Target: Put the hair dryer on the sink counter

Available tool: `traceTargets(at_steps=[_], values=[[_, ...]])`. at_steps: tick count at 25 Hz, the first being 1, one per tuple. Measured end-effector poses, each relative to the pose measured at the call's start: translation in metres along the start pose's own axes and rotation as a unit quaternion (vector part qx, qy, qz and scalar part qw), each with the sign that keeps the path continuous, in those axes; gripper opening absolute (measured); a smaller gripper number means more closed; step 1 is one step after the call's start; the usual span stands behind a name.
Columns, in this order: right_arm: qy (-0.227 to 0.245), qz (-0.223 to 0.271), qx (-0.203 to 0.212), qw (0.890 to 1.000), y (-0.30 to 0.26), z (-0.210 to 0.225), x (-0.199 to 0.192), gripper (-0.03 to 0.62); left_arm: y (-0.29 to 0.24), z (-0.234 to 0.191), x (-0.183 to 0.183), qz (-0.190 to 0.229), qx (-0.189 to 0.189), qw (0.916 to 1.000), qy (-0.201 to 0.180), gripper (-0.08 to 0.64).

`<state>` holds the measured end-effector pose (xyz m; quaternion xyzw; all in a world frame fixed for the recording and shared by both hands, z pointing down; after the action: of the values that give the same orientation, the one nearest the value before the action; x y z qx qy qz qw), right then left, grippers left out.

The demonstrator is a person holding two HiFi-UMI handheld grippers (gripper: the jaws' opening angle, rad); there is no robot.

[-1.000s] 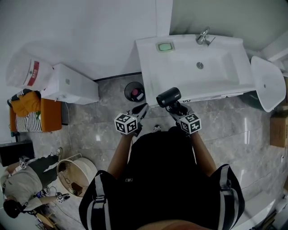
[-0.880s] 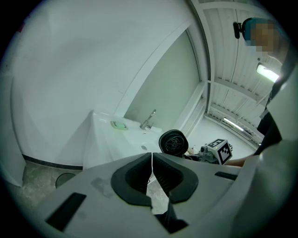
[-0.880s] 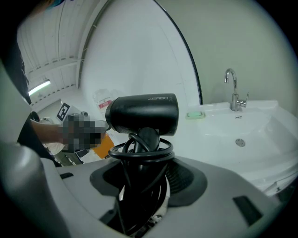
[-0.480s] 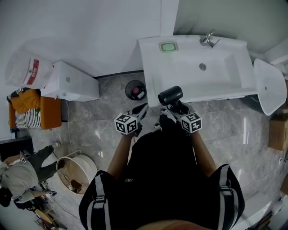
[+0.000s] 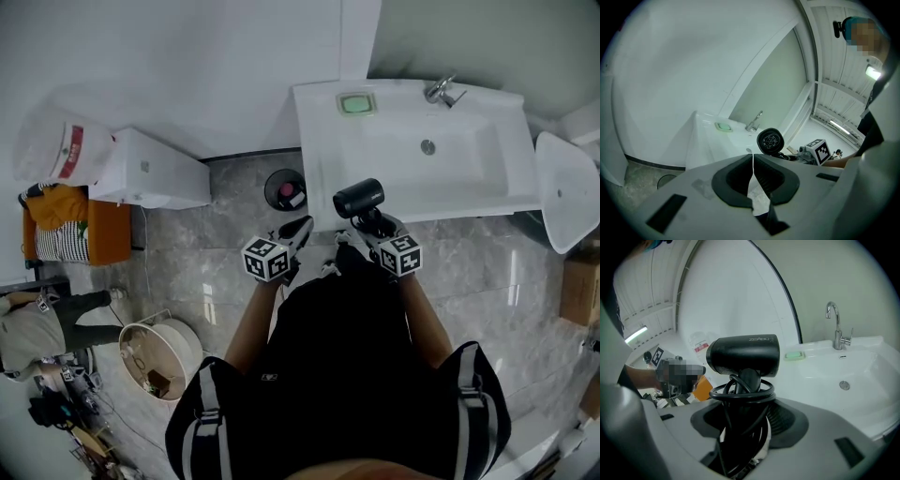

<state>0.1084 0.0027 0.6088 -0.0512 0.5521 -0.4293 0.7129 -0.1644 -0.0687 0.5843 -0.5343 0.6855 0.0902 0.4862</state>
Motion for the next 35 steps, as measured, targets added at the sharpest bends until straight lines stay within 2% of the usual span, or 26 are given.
traceTargets(at_steps=[10, 16, 27, 35], values=[[-0.021, -0.019, 0.004, 1.000, -0.034, 0.031, 0.016, 0.288, -0.010, -0.012, 0.019, -0.014, 0.030, 0.9994, 0.007, 0.018], [-0.023, -0.032, 0.008, 0.999, -0.052, 0.046, 0.024, 0.288, -0.021, -0.011, 0.026, -0.034, 0.042, 0.9984, -0.016, 0.018], [-0.030, -0.058, 0.014, 0.998, -0.076, 0.075, 0.031, 0.289, -0.041, -0.018, 0.030, -0.040, 0.058, 0.9975, 0.003, 0.018], [-0.068, -0.066, 0.027, 0.995, -0.096, 0.094, 0.028, 0.290, -0.053, -0.018, 0.033, -0.037, 0.074, 0.9965, 0.009, 0.018]])
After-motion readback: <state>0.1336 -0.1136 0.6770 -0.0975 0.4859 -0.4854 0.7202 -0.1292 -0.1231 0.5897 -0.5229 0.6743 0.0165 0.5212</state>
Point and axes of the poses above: the fingertips, and each gripper's own axes: y backward along the fingers, z to its right, x out of its top, the point moved 10 cm from there along y, backward along the fingers, and after that the axes turned 6 degrees about x, right-handed, at the moved point
